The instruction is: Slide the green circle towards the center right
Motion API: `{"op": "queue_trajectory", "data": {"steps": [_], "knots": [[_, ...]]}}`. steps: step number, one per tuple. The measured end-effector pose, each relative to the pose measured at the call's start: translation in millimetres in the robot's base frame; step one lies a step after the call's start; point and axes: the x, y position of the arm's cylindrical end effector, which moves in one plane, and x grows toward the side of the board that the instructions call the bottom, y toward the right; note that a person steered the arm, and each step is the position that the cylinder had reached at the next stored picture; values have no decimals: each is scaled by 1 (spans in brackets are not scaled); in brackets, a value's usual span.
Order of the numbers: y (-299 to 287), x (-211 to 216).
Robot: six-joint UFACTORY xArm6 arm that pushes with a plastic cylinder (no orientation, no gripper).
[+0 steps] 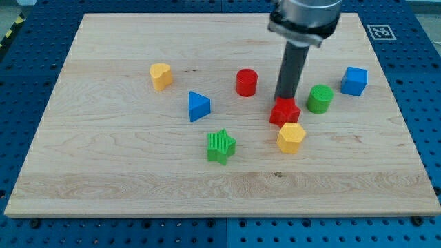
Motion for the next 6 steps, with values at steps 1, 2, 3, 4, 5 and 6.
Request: {"op": "queue_trajectory", "data": {"steps": [1,2,3,4,5,6], "knots": [[-1,10],[2,10],[28,5],[54,2],[72,2],[87,2]]}}
